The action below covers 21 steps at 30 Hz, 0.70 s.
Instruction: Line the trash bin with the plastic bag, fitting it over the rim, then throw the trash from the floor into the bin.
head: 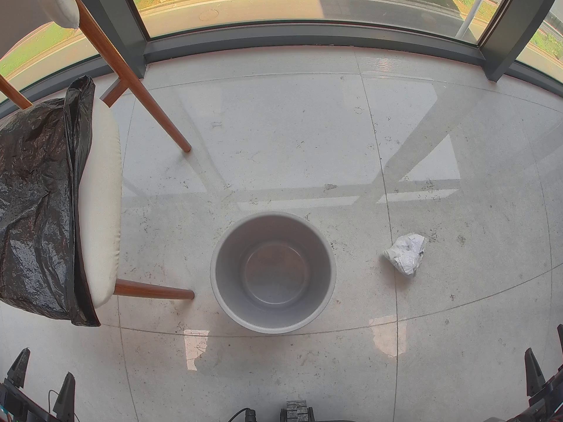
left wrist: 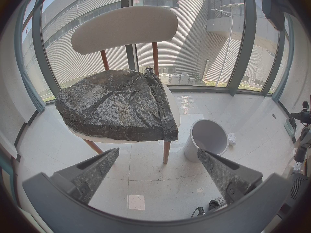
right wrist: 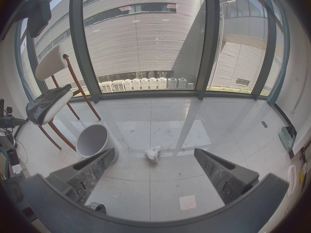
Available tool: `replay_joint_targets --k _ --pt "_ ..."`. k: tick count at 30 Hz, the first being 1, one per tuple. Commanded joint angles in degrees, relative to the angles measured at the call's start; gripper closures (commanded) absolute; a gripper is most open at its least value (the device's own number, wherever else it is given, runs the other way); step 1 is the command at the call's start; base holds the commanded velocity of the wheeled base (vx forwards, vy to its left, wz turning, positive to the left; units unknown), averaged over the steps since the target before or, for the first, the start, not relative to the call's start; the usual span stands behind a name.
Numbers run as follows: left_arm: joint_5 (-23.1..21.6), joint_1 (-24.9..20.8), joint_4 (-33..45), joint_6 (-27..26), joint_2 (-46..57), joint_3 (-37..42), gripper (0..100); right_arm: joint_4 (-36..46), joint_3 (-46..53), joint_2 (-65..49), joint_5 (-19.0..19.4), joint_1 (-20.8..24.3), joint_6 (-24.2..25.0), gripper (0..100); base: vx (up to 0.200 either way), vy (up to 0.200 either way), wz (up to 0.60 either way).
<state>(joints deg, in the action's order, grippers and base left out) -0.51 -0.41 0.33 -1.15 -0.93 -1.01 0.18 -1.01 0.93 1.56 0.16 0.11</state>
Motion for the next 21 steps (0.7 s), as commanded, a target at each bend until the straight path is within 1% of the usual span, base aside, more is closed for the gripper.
replay_joint_targets --k 1,3,6,7,8,14,18,21 --pt "-0.02 0.06 -0.07 0.0 0.93 0.92 0 -0.01 1.01 -0.57 0.02 0.02 -0.02 0 0.0 0.0 0.0" --pt "-0.02 -0.02 -1.12 0.09 0.93 0.92 0 -0.01 1.01 -0.57 0.02 0.02 -0.02 0 0.0 0.0 0.0" --pt "-1.33 -0.02 -8.68 -0.08 0.93 1.01 0 -0.01 1.01 -0.57 0.02 0.02 -0.11 0 0.0 0.0 0.0" --pt "-1.33 -0.02 -8.68 -0.08 0.93 1.01 0 -0.01 1.01 -0.57 0.02 0.02 -0.11 0 0.0 0.0 0.0" --pt "-2.56 -0.02 -9.47 -0.7 0.93 0.92 0 -0.01 1.01 -0.57 0.02 0.02 -0.11 0 0.0 0.0 0.0" --pt "-2.56 -0.02 -8.85 -2.46 0.93 0.84 0 -0.01 1.01 -0.57 0.02 0.02 -0.11 0 0.0 0.0 0.0" --pt "-2.92 -0.02 -5.87 -2.55 0.93 0.84 0 -0.01 1.01 -0.57 -0.07 0.02 -0.02 0 0.0 0.0 0.0" --pt "-3.18 -0.02 -6.04 -2.02 0.93 0.75 0 -0.01 1.01 -0.57 -0.07 0.02 0.07 0 0.0 0.0 0.0"
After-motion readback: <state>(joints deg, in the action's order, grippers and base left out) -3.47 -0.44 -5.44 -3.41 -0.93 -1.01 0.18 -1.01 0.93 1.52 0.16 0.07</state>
